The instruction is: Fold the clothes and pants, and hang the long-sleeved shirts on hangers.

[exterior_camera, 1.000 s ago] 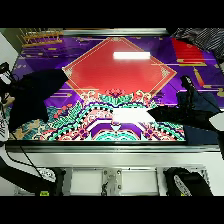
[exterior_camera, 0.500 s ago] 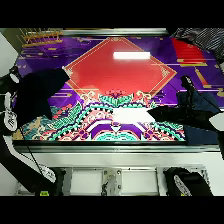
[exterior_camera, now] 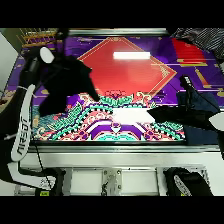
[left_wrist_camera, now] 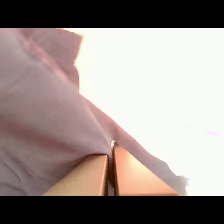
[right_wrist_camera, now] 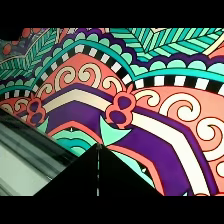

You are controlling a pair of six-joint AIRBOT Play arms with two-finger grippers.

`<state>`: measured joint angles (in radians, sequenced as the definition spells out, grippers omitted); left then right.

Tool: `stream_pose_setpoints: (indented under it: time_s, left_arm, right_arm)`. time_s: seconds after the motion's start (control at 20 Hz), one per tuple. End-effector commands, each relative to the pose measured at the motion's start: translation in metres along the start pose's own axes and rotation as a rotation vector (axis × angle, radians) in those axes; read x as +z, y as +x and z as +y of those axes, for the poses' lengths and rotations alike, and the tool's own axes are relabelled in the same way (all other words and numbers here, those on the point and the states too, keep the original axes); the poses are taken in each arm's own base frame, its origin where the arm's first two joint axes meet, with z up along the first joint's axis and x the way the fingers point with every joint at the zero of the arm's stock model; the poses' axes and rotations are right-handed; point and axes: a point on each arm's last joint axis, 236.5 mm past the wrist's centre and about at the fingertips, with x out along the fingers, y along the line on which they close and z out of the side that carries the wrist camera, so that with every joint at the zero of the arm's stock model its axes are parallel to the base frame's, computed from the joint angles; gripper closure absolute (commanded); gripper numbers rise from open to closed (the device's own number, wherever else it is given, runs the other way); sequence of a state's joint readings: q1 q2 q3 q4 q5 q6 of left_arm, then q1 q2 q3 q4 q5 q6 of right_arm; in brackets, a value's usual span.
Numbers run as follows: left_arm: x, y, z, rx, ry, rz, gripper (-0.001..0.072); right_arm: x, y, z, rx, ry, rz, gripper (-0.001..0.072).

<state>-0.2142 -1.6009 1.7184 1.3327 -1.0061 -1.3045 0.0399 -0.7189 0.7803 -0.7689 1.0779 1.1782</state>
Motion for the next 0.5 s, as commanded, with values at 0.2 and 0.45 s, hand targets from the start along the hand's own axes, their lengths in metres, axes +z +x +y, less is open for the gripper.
stream_pose_setpoints:
  time_s: [0.2, 0.45]
  left_arm:
    - [-0.096, -0.048, -0.177, -0.252, 0.389, 0.146, 0.0701]
    - [-0.208, -0.067, -0.186, -0.354, 0.329, 0.353, 0.0701]
  right_arm:
    - [0.002, -0.003, -0.01, -0.036, -0.023, -0.005, 0.0692]
    - [-0.011, -0.019, -0.078, -0.289, -0.05, 0.055, 0.0693]
